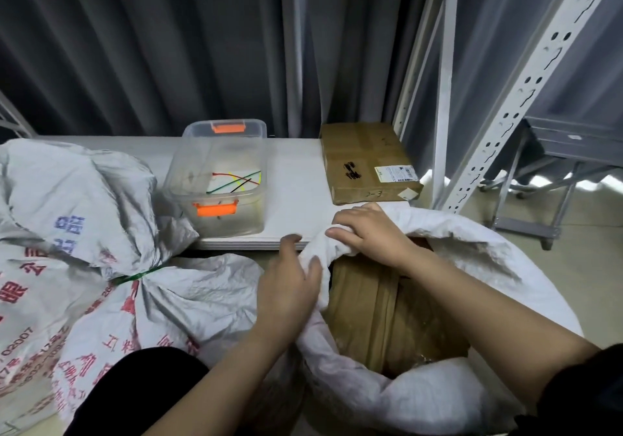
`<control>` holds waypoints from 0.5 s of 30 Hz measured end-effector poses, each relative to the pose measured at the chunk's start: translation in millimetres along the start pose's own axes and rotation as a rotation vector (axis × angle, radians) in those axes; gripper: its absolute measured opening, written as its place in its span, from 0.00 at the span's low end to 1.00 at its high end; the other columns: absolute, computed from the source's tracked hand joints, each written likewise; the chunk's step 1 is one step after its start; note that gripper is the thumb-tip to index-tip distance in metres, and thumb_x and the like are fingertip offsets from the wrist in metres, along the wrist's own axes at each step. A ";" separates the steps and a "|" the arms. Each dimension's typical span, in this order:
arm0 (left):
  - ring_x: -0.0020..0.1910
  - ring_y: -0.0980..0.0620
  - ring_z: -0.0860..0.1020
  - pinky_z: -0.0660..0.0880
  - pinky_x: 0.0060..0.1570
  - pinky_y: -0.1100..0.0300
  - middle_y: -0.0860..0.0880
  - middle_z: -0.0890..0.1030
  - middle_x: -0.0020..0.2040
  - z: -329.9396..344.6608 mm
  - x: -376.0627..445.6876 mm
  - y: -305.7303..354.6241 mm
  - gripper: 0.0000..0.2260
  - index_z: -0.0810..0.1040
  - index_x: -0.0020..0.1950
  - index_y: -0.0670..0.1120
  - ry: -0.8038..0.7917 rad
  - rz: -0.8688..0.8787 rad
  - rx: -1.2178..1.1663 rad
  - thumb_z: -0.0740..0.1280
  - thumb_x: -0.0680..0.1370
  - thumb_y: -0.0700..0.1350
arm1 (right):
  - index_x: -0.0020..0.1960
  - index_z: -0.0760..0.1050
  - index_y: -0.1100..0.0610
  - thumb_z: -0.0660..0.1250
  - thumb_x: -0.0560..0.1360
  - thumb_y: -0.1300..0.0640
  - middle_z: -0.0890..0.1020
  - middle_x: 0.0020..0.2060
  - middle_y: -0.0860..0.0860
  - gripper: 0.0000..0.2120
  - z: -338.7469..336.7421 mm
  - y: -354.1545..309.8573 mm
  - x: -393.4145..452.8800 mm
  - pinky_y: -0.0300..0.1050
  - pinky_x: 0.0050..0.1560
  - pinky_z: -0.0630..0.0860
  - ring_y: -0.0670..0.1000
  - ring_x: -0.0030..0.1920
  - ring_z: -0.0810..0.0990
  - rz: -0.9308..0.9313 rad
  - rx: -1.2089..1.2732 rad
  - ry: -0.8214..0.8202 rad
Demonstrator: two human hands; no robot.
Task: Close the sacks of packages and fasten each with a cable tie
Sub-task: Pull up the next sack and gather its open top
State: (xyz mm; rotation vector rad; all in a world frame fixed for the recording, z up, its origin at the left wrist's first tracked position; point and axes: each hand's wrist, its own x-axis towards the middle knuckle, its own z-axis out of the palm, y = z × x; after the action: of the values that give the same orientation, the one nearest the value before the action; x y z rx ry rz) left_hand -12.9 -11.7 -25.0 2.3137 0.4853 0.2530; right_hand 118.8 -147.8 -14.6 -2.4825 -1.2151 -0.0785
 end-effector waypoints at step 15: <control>0.57 0.45 0.77 0.70 0.54 0.59 0.44 0.81 0.54 15.3 33.7 -4.8 0.11 0.78 0.54 0.42 -0.232 -0.196 -0.592 0.56 0.82 0.41 | 0.60 0.75 0.50 0.54 0.82 0.45 0.79 0.51 0.48 0.16 -9.8 49.3 -23.1 0.46 0.53 0.66 0.51 0.53 0.77 0.065 -0.224 -0.026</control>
State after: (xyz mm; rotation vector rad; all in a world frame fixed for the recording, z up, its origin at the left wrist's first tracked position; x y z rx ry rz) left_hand 21.3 -4.4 -37.9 1.6798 0.4430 0.0219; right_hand 143.4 -196.1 -25.4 -2.7209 -1.1936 -0.1739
